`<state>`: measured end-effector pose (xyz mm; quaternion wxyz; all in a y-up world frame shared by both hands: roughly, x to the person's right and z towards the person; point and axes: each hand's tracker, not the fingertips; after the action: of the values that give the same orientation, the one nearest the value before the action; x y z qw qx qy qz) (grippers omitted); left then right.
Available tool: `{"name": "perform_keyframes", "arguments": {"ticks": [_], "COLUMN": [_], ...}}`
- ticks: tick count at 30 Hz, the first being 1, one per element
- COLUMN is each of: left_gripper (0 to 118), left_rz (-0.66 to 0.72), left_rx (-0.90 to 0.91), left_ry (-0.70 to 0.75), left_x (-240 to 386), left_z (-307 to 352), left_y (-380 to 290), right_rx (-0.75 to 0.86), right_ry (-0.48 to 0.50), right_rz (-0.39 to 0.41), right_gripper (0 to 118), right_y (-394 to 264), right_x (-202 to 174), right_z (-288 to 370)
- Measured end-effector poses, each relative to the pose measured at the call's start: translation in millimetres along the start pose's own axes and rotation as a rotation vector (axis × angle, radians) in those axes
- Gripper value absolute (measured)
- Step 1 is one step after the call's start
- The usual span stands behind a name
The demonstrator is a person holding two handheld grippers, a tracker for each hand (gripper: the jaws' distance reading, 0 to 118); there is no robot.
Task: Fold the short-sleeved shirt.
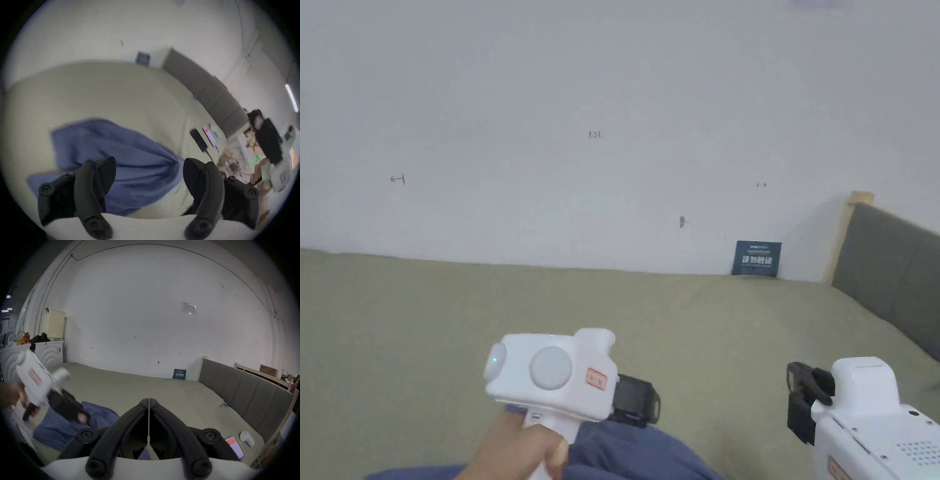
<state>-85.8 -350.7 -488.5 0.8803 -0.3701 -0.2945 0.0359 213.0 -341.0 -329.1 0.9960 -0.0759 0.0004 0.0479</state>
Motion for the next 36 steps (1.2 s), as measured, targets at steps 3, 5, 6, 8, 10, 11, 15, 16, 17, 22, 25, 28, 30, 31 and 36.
{"name": "perform_keyframes", "arguments": {"ticks": [3, 5, 6, 8, 10, 11, 15, 16, 17, 22, 25, 28, 30, 31, 36], "left_gripper": [65, 49, 29, 7, 3, 3, 1, 1, 1, 1, 2, 68, 118, 118, 118], "left_rz": [-0.037, -0.044, -0.058, -0.051, -0.024, -0.019, -0.006, 0.013, 0.038, 0.13, 0.23, 0.305, 0.349, 0.363, 0.473], "left_rx": [0.236, 0.382, 0.45, 0.517, 0.515, 0.516, 0.467, 0.449, 0.439, 0.303, 0.108, -0.036, -0.193, -0.256, -0.338], "left_ry": [0.185, 0.312, 0.39, 0.491, 0.505, 0.538, 0.614, 0.603, 0.589, 0.537, 0.366, 0.362, 0.37, 0.377, 0.461], "left_x": [-18, -31, -29, -36, -42, -45, -58, -62, -68, -99, -136, -178, -200, -209, -238], "left_z": [70, 104, 121, 140, 154, 158, 162, 161, 161, 152, 133, 103, 76, 62, 15], "left_y": [-13, -36, -53, -79, -102, -114, -147, -151, -154, -126, -94, -66, -56, -55, -77], "right_rx": [-0.002, -0.007, -0.013, -0.027, -0.038, -0.045, -0.053, -0.056, -0.058, -0.069, -0.072, -0.082, -0.093, -0.107, -0.158], "right_ry": [-0.016, -0.02, -0.015, 0.005, 0.014, 0.013, 0.014, 0.016, 0.019, 0.027, 0.019, 0.011, 0.019, 0.027, 0.031], "right_rz": [-0.025, -0.043, -0.054, -0.08, -0.088, -0.082, -0.058, -0.059, -0.06, -0.046, -0.035, -0.043, -0.057, -0.063, -0.045], "right_gripper": [2, 2, 2, 3, 3, 3, 3, 3, 3, 3, 3, 3, 3, 3, 3], "right_y": [2, 1, 0, -3, -6, -9, -17, -17, -18, -20, -22, -26, -32, -36, -53], "right_x": [-8, -14, -17, -21, -26, -29, -39, -40, -41, -40, -36, -29, -24, -22, -18], "right_z": [-3, -4, -4, -4, -4, -3, -1, -1, -1, -7, -12, -17, -23, -25, -42]}}
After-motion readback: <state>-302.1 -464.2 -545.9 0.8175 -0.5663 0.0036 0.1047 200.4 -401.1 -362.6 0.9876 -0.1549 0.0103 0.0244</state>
